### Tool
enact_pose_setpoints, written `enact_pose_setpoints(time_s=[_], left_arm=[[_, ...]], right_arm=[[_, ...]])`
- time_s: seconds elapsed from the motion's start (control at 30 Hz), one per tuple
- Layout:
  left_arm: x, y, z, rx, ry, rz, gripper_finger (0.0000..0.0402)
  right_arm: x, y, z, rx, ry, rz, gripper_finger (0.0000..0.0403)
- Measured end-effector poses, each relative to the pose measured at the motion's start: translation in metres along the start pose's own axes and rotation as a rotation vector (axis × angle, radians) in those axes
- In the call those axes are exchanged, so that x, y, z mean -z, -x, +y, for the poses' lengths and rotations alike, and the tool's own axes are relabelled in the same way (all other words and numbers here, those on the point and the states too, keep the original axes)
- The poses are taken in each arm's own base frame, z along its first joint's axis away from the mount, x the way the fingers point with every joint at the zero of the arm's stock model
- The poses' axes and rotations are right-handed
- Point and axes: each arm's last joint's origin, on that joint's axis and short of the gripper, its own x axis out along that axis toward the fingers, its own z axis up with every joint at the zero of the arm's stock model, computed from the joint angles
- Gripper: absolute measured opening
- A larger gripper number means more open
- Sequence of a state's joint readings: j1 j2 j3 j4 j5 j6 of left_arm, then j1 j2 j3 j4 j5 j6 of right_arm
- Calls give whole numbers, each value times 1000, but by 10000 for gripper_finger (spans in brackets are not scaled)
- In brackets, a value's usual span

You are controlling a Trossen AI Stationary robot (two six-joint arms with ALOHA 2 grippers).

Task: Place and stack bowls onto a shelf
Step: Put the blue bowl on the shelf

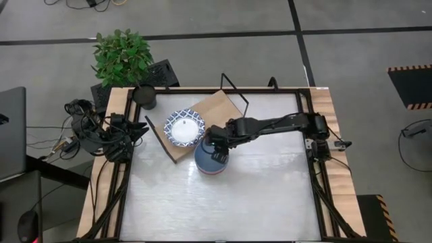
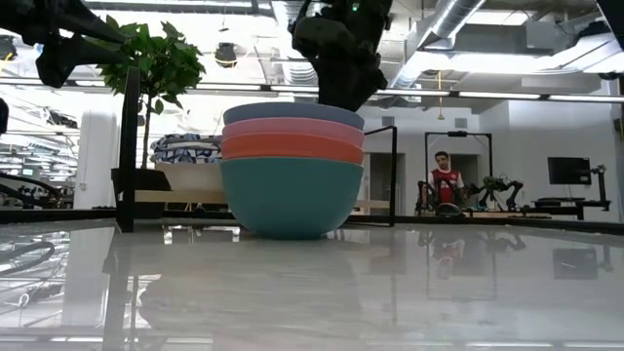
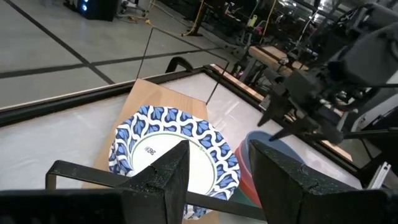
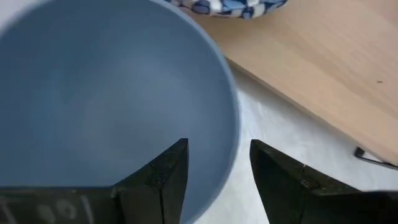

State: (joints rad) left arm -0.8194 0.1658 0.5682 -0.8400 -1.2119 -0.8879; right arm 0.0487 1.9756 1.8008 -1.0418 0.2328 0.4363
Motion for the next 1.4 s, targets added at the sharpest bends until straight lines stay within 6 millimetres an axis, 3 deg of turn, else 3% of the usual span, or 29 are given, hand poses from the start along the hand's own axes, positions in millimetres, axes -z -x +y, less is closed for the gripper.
enact_pose_setpoints(time_s=[0.2, 0.47, 0.9, 1.4], left_arm=[[0, 0, 0, 0, 7, 0, 151], [0, 0, 0, -2, 6, -1, 151], [0, 0, 0, -3, 10, -3, 151], [0, 0, 0, -3, 13, -3, 151]], right_arm=[[-4, -4, -9, 8, -5, 8, 193], [-5, -14, -8, -5, 8, 28, 148], [-7, -14, -15, -49, 2, 47, 20], [-8, -5, -16, -64, 8, 71, 21]])
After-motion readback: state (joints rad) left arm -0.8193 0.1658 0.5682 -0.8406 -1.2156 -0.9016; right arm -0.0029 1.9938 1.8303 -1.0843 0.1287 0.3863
